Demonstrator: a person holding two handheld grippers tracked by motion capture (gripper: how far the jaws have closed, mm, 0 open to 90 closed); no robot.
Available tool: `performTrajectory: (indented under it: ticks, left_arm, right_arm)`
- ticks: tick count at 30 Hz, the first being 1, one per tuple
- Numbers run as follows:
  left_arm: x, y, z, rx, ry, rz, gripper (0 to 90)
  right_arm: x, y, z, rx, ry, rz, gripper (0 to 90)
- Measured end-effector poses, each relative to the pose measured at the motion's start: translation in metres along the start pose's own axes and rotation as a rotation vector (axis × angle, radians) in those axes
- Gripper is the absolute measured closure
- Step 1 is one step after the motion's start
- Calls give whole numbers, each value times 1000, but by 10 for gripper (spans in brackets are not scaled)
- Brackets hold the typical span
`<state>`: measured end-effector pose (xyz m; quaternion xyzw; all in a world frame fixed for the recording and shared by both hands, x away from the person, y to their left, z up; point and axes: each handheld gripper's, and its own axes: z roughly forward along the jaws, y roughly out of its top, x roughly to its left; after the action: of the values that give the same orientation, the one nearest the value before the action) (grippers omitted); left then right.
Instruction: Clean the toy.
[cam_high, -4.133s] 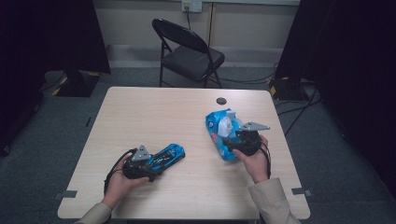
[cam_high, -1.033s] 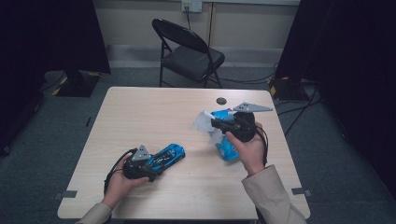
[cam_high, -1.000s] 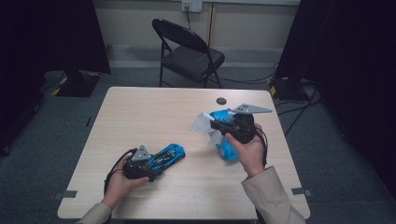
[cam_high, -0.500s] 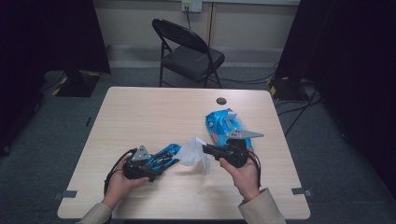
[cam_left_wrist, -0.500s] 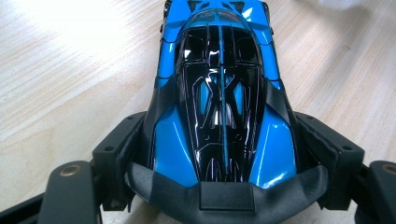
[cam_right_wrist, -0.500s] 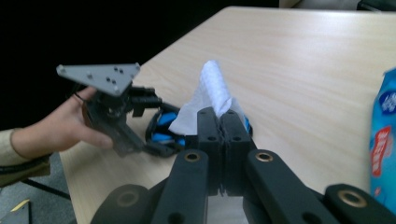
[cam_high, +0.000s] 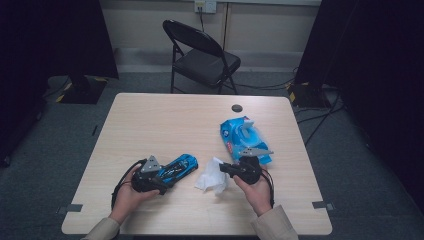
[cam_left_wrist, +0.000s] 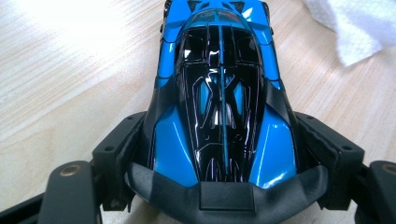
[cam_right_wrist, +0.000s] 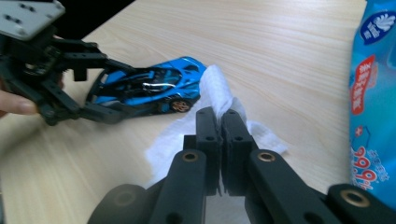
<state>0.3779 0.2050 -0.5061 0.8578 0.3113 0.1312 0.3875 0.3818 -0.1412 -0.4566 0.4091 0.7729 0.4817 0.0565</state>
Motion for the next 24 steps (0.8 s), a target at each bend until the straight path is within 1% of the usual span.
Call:
performTrajectory:
  ticks: [3,6,8,10,12,15,18,19,21,22,24]
  left_arm:
    - [0,0,0,0,0,0,242]
    - [0,0,0,0,0,0,242]
    - [0,0,0,0,0,0,242]
    - [0,0,0,0,0,0,242]
    - [0,0,0,0,0,0,242]
    - [0,0,0,0,0,0,242]
    - [0,0,0,0,0,0,242]
    - [0,0,0,0,0,0,242]
    - [0,0,0,0,0,0,242]
    - [0,0,0,0,0,0,242]
    - [0,0,0,0,0,0,242]
  right_arm:
    - [-3,-6,6,16,-20,-9,857]
    - [-3,-10,14,34,-46,-42,808]
    - [-3,-13,18,38,-60,-56,759]
    - [-1,-15,22,49,-76,-72,682]
    - [2,-17,26,73,-99,-117,613]
    - [6,-21,32,82,-116,-154,524]
    - [11,-25,37,103,-136,-196,492]
    - [13,-28,40,115,-148,-218,488]
    - [14,-31,43,126,-154,-247,488]
    - [15,-32,44,131,-165,-265,488]
    - [16,-34,46,135,-174,-281,489]
